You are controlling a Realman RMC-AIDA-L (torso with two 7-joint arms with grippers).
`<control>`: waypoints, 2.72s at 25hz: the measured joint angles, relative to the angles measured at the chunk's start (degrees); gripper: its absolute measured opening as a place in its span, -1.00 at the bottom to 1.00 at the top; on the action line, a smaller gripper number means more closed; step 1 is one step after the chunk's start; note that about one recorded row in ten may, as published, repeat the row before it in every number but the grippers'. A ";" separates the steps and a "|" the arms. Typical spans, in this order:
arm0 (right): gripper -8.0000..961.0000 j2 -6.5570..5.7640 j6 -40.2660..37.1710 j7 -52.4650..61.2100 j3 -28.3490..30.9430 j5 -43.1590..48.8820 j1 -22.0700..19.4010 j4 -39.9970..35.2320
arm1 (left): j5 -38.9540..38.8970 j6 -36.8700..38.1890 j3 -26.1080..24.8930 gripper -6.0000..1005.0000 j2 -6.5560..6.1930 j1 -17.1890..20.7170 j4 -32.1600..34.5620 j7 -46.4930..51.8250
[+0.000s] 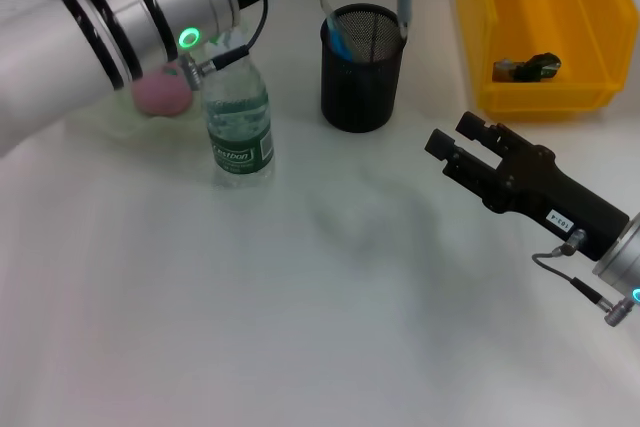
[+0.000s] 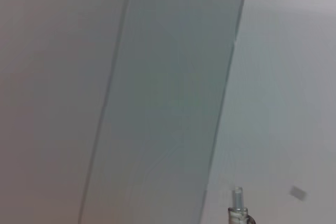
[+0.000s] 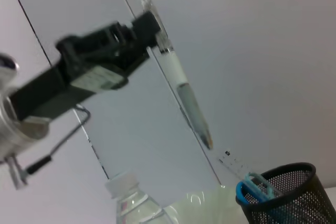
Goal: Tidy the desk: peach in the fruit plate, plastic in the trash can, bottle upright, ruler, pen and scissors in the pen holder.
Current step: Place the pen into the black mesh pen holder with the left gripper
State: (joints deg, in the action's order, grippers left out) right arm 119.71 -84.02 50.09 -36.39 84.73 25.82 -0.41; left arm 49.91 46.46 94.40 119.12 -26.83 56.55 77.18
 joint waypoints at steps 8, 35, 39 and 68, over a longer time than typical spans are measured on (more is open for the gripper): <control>0.45 0.00 -0.02 0.00 -0.02 0.07 -0.55 1.57 | -22.99 8.01 5.32 -0.58 0.05 -2.67 -13.60 -27.34; 0.45 0.09 -0.01 0.47 -0.09 0.09 -0.86 4.36 | -33.02 2.32 14.48 -0.57 0.06 -9.48 -24.41 -46.94; 0.45 0.09 -0.18 0.47 -0.09 0.10 -0.86 4.36 | -33.06 1.89 14.50 -0.57 0.06 -9.55 -24.78 -46.96; 0.45 0.09 -0.38 0.09 -0.08 0.26 -0.86 4.17 | -33.74 -2.55 16.19 -0.55 0.06 -10.49 -25.19 -46.47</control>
State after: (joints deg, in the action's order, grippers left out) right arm 119.80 -84.40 50.18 -36.47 84.99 24.96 3.77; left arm 16.17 43.90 110.59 119.18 -37.32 31.36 30.71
